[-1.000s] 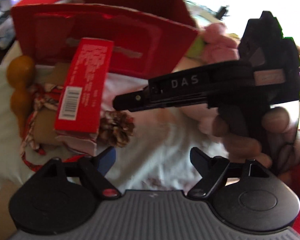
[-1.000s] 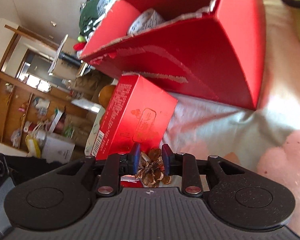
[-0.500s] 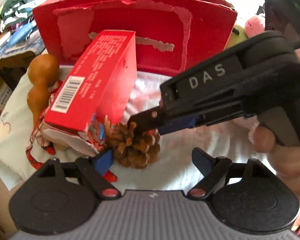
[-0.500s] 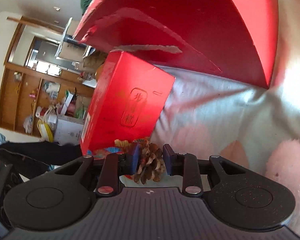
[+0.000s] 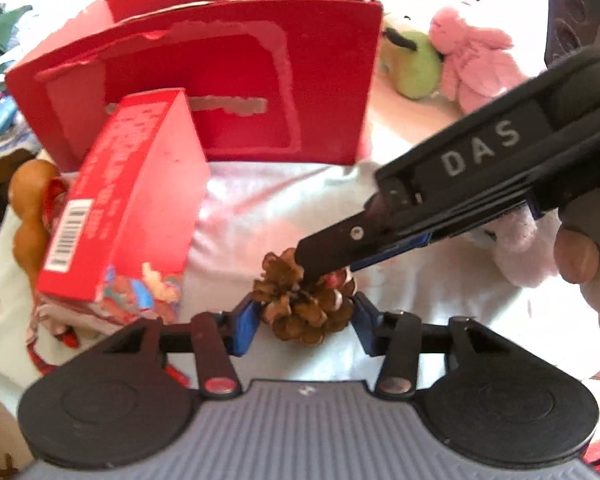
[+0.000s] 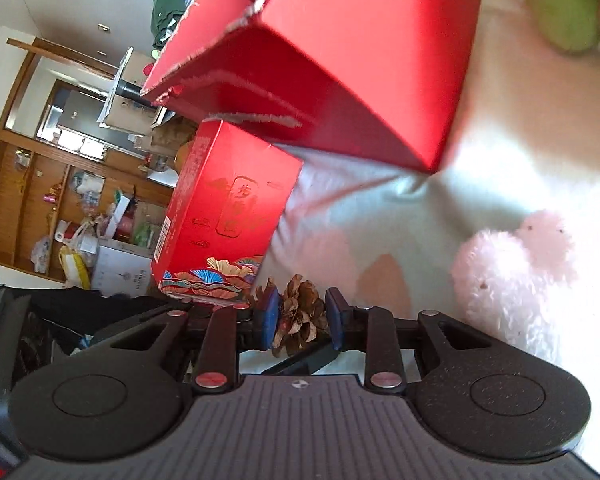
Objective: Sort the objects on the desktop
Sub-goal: 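Close the right gripper on the brown pinecone, then carry the pinecone into the red box and release it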
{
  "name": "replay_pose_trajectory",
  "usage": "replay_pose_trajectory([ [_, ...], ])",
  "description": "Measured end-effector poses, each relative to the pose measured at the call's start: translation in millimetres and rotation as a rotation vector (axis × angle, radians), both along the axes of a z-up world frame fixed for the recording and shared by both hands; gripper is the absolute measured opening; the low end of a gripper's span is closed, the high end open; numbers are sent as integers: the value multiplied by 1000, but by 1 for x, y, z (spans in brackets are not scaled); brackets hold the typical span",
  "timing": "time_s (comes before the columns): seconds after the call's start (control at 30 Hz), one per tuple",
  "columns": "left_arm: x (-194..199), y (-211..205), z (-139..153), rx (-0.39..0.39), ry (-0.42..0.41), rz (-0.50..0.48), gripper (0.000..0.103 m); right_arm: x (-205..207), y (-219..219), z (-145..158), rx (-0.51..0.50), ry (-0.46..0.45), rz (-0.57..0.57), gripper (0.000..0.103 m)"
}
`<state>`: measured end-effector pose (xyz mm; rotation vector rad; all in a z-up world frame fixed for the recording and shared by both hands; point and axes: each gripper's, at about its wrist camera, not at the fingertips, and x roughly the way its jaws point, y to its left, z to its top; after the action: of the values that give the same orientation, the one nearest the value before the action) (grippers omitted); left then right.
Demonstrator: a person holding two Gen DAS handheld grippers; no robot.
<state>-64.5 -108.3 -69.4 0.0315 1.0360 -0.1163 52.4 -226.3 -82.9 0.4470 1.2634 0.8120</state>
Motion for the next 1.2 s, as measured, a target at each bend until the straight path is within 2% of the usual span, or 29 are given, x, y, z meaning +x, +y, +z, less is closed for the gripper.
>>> replay_pose_trajectory([
  [0.17,5,-5,21,-8,-43,-45,50,-7,-4,17,20,-51,-57,27],
  [0.33,14,-10,61,-34,-127,-97,50,-5,-18,48,74,-131,-121,27],
  [0.47,27,-17,94,-16,-205,-155,50,4,-20,75,101,-208,-153,27],
  [0.6,52,-8,125,-18,-259,-194,50,23,-9,105,86,-301,-163,27],
  [0.7,90,16,138,-43,-268,-208,50,45,8,124,61,-356,-164,27],
  [0.8,121,37,151,-34,-286,-229,50,73,33,136,42,-388,-172,27],
  [0.87,142,53,154,-20,-282,-233,50,93,51,137,24,-381,-168,27],
  [1.0,182,86,137,-38,-186,-235,50,126,90,117,-25,-332,-173,27],
  [1.2,214,123,78,-19,-8,-241,51,173,122,58,-43,-127,-179,27],
])
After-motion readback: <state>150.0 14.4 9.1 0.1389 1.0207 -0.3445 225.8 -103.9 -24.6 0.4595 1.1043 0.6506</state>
